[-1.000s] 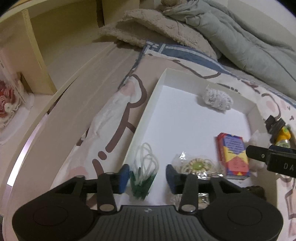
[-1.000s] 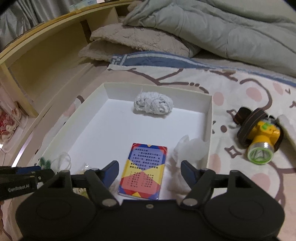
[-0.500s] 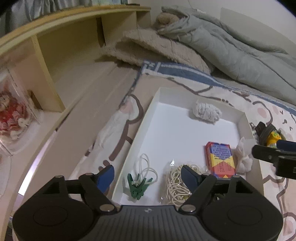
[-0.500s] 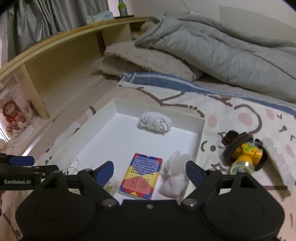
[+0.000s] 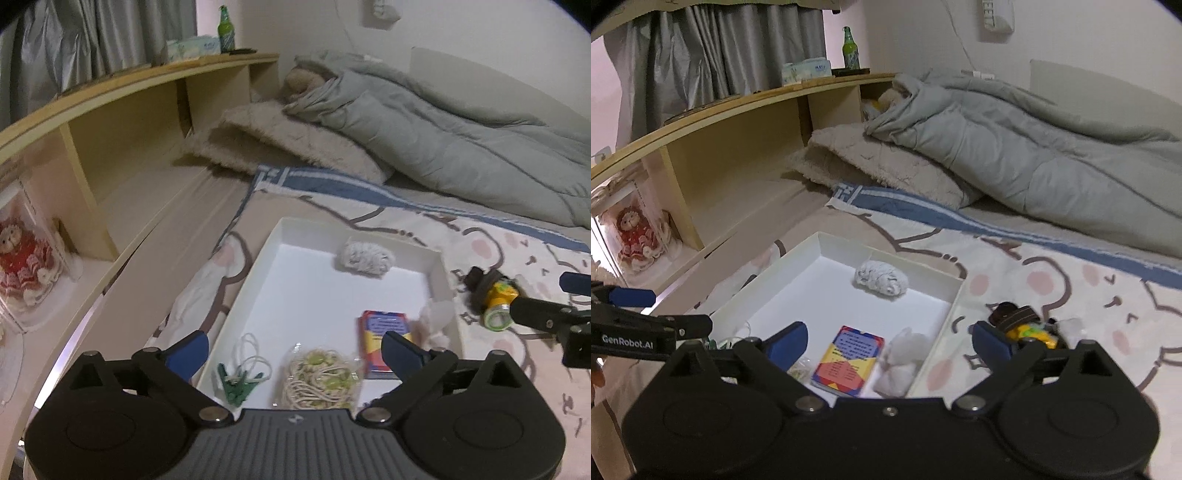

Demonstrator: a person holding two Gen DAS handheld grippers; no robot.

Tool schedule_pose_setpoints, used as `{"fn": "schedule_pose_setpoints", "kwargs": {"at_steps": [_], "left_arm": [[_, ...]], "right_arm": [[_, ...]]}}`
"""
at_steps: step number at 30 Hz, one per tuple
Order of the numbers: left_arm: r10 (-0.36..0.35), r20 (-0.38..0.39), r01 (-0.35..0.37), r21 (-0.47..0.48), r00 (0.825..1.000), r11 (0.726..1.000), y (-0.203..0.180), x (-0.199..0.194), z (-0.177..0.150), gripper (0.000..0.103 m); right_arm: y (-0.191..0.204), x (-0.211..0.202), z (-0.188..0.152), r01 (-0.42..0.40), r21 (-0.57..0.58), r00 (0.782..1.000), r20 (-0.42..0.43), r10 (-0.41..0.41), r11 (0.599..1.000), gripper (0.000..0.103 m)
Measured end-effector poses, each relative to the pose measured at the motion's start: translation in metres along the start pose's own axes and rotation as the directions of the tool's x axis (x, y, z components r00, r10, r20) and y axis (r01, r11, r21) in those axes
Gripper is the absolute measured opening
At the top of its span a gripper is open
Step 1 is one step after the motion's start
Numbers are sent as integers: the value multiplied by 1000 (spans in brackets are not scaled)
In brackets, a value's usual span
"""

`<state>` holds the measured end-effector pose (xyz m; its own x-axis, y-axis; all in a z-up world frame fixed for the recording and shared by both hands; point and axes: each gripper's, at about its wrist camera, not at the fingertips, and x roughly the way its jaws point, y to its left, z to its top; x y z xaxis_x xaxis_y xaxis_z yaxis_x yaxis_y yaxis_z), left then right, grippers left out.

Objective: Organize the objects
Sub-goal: 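Withdraw both tools from the tray toward the headlamp and grey pouch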

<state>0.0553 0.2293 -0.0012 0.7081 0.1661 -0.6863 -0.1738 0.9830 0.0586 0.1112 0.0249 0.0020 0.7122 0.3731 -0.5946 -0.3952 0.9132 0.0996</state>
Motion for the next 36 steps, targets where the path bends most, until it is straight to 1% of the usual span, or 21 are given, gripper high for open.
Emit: {"fn": "schedule_pose_setpoints", "kwargs": {"at_steps": [4,8,10,14,18,25,36], "left_arm": [[-4,31,3,34,1000,999,-14,-14,-3,102],[-18,51,16,40,999,999,-22,-27,-6,103],[-15,65,12,43,998,999,-25,-33,-9,103],[-16,76,13,44,997,999,-29,-41,-13,103],[-20,91,16,45,996,999,-32,-48,-17,103],[-5,113,-2,66,994,998,-35,-52,-19,103],[9,115,-15,56,993,998,-39,-42,-13,103]], "right_arm": [[-8,-15,-3,20,-30,1000,14,-20,999,99],[-16,-28,-8,49,-25,998,27,-48,999,103],[-20,-32,-12,75,-23,996,40,-74,997,103],[-28,-38,-18,100,-33,994,54,-98,994,103],[-36,-43,-21,93,-22,995,45,-92,995,103],[-41,-50,-25,90,-14,995,49,-90,996,103],[-51,-55,-21,63,-6,997,55,-63,998,103]]}}
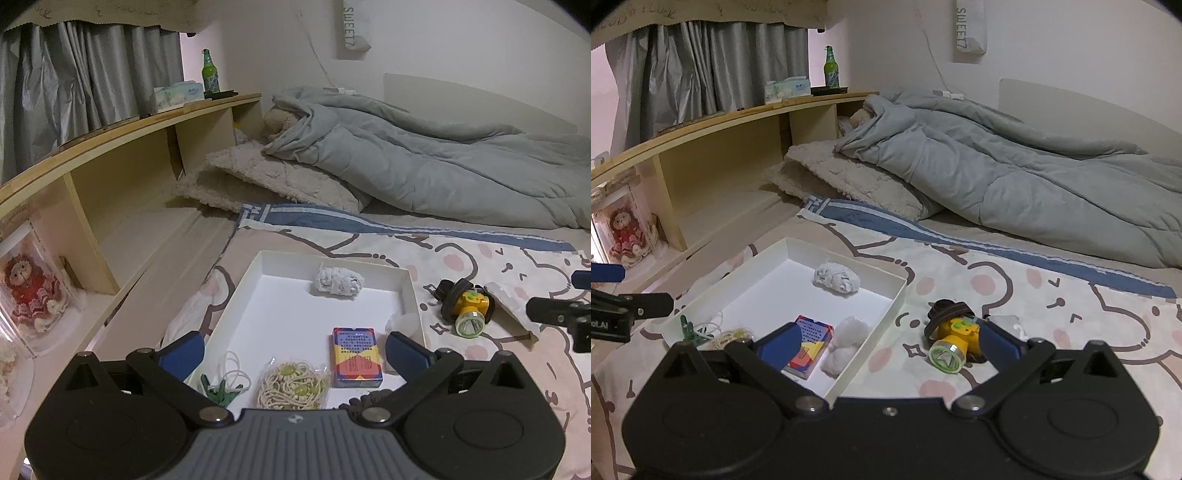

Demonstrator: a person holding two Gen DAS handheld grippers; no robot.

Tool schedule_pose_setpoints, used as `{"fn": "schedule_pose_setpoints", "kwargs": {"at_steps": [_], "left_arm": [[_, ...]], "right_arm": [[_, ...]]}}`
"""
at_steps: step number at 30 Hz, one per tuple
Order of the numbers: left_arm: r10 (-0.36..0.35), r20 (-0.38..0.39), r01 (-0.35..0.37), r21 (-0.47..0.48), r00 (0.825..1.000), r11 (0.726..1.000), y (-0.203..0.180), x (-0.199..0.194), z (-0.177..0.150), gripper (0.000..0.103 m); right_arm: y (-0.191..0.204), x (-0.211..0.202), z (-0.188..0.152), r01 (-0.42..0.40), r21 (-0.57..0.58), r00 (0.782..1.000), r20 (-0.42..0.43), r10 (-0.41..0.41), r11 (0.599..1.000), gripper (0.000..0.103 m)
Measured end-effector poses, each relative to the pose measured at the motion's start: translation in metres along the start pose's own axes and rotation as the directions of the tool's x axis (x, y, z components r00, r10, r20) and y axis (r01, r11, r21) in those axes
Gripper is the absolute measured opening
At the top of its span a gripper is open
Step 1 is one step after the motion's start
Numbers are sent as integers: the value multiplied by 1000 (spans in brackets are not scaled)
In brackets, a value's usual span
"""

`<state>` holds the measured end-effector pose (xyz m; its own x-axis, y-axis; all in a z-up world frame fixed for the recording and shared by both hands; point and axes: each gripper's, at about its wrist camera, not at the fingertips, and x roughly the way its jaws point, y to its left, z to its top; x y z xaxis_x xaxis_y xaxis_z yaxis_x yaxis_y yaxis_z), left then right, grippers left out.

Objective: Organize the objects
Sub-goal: 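Withdraw both tools from the tray toward the headlamp and grey pouch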

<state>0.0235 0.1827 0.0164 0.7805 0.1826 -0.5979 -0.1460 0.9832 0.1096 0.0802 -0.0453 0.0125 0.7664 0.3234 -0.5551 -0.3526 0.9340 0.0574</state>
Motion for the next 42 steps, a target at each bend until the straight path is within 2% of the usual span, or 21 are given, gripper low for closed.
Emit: {"fn": "schedule_pose_setpoints", "kwargs": {"at_steps": [6,14,27,34,42], "left_arm": [[-7,6,7,26,1000,1000,-15,10,7,103],[-51,4,51,67,999,996,-49,25,16,103],[-152,-32,153,28,988,988,-95,54,29,103],[-208,16,207,48,978,977,-120,61,34,103],[-227,37,223,84,973,971,-143,68,36,102]], "right_arm": [[-20,1,3,27,14,1000,1,-27,1000,103],[-56,2,1,97,38,995,-10,-96,995,103],[-107,1,-8,193,76,981,-27,-191,978,103],[-137,11,-15,236,108,972,-49,-231,966,103],[-168,20,-18,281,166,959,-4,-284,945,103]]}}
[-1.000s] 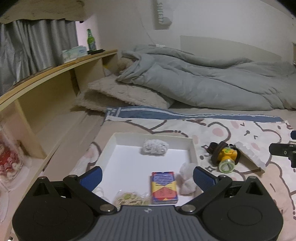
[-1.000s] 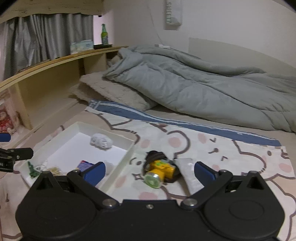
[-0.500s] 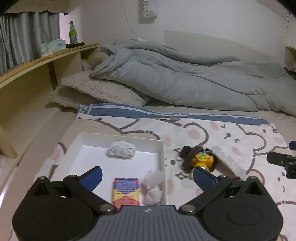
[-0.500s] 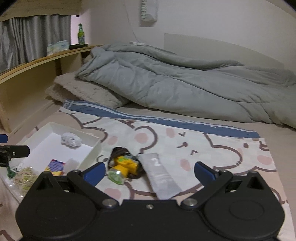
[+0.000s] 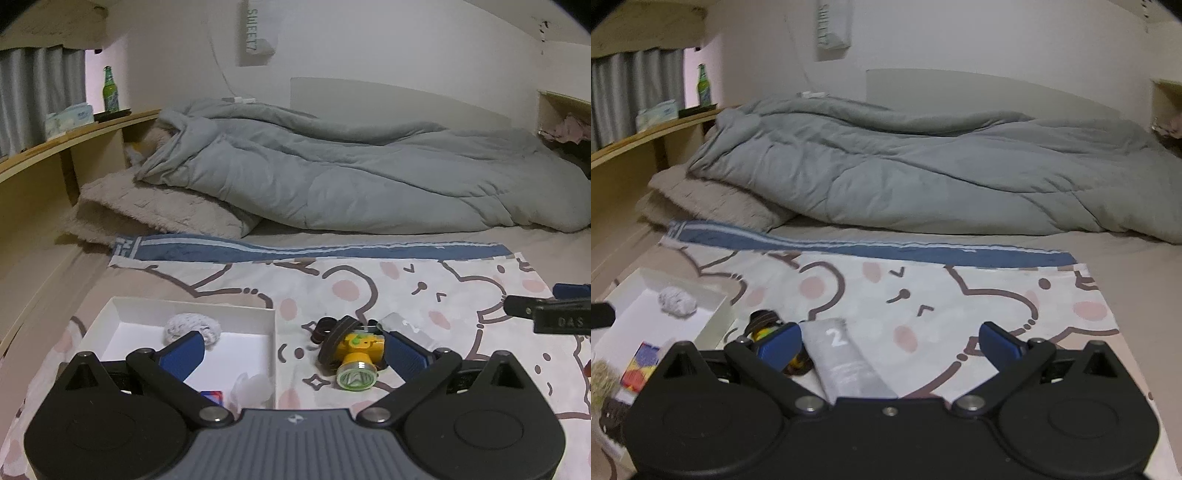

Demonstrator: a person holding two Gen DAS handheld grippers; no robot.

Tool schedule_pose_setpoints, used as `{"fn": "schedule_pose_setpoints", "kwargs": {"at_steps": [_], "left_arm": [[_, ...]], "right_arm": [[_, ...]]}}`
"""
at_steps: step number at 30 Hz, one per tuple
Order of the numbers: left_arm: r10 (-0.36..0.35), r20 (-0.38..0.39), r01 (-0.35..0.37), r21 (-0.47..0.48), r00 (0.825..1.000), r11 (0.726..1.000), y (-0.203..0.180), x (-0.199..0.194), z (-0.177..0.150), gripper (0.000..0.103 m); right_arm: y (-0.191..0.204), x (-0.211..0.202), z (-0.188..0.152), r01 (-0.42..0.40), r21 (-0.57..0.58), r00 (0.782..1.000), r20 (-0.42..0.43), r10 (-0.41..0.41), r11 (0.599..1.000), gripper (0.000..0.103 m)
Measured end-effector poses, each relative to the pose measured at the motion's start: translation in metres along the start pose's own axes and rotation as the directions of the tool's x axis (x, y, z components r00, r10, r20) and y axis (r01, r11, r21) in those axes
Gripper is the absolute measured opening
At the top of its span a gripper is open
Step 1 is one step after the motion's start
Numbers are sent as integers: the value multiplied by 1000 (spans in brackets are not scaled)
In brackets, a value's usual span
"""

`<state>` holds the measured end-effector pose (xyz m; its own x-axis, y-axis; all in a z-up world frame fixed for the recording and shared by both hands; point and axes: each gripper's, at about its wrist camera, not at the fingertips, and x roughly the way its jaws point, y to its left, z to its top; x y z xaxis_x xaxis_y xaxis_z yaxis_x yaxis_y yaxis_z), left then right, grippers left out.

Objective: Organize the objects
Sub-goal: 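Withdraw both tools from the tray toward the headlamp and grey pouch, then grasp the yellow headlamp with the left tool while the right tool grasps the grey pouch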

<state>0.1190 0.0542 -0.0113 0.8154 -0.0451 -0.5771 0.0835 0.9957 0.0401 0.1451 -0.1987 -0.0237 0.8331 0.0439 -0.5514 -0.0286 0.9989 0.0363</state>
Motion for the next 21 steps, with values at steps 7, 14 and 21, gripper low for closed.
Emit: {"fn": "schedule_pose_setpoints", "kwargs": {"at_steps": [7,14,21], "left_arm": [[-46,-14,46,-12,999,999,-10,19,0,88],[-123,-87,117,-72,989,991,-14,57,2,58],[-127,-160,134,37,979,990,-32,100,1,52]], "right_arm": [[-14,40,-7,47,26,996,-73,-45,999,103],[-23,79,-16,68,11,981,-184,-65,998,93],[-29,94,-15,-43,41,984,-173,49,998,81]]}}
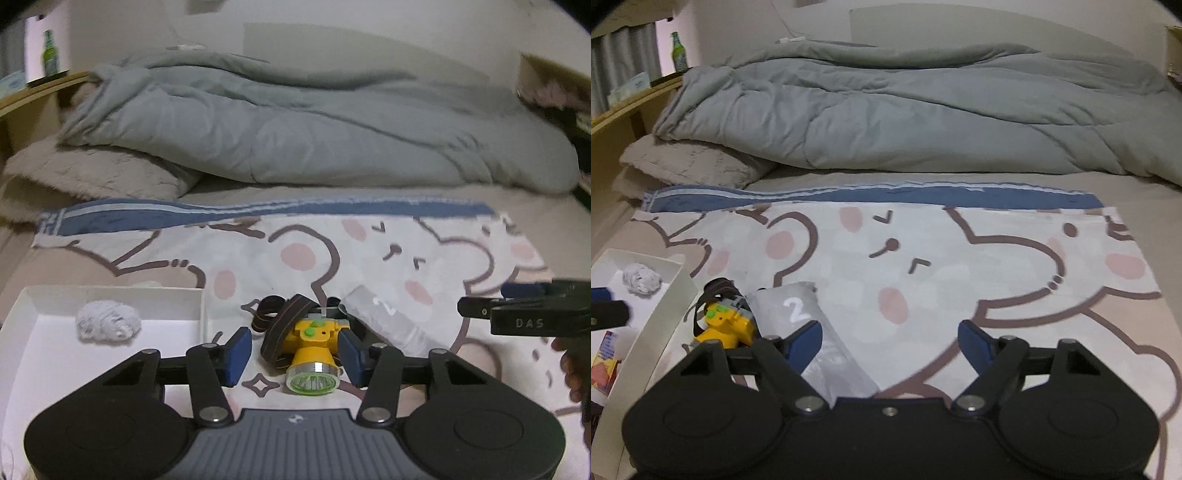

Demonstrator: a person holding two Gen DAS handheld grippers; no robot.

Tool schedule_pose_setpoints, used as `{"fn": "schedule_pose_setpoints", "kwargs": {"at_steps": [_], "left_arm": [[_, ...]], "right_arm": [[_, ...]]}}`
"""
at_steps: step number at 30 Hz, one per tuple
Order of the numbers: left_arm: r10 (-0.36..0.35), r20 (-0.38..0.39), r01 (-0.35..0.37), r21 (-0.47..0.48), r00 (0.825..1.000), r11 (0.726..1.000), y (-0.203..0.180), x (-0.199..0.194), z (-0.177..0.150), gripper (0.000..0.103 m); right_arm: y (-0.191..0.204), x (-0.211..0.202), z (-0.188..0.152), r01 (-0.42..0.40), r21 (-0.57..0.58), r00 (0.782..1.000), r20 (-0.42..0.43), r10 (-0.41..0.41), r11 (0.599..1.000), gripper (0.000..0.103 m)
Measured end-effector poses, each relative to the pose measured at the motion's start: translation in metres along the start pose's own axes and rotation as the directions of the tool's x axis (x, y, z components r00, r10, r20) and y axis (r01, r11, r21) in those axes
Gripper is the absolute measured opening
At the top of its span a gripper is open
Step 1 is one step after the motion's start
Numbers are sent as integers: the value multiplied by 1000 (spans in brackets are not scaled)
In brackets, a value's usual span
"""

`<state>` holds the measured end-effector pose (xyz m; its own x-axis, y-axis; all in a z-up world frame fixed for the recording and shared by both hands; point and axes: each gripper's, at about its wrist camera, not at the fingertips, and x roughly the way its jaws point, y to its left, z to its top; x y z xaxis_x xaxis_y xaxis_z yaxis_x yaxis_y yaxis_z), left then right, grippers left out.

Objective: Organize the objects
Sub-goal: 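Grasp the yellow headlamp with the left tool while the right tool grasps the grey pouch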

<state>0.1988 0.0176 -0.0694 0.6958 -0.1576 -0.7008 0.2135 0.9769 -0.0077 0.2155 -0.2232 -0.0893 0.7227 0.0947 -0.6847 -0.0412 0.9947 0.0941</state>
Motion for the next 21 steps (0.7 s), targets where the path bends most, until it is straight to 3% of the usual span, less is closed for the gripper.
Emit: {"fn": "schedule_pose_setpoints", "kwargs": {"at_steps": [8,12,15,21], "left_arm": [[-30,-82,35,65,996,997,-13,49,3,52],[-44,-134,51,49,990,997,-13,73,2,52],[-14,-173,24,56,985,998,-12,89,-1,52],[-23,-203,26,11,979,1000,-7,107,-3,50]], "right_arm": [[5,27,-7,-127,-67,992,-37,124,990,81],[13,44,-12,-164,-100,985,-72,157,981,80],[17,57,-17,-177,-116,981,-96,166,977,78],[15,75,-21,-203,-75,975,-114,193,976,77]]}}
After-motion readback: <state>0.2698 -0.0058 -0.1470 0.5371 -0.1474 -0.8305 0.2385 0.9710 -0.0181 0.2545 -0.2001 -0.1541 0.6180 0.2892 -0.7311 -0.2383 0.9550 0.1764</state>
